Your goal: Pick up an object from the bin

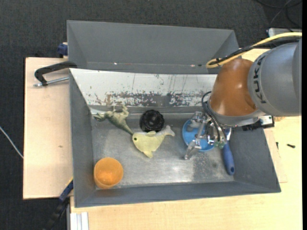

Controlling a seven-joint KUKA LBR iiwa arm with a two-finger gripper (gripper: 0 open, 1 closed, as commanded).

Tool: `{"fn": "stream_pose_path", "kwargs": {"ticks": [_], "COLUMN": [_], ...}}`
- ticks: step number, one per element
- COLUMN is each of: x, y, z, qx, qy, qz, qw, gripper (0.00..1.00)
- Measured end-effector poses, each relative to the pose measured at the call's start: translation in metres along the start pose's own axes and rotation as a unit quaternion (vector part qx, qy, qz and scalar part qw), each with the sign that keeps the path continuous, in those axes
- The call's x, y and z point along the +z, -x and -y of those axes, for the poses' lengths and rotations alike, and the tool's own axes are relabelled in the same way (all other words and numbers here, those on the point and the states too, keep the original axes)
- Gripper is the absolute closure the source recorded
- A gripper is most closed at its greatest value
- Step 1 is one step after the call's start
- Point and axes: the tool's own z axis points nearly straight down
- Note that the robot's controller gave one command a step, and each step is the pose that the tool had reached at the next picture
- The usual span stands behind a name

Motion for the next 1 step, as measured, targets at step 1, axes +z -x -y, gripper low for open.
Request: {"fn": "stream_pose_path", "kwargs": {"ticks": [1], "x": [-0.001], "y": [0.0011], "z": [-0.0006], "qx": [-0.001], "qy": [0.0], "qz": [0.0], "qw": [1.0], "gripper": [0.0]}}
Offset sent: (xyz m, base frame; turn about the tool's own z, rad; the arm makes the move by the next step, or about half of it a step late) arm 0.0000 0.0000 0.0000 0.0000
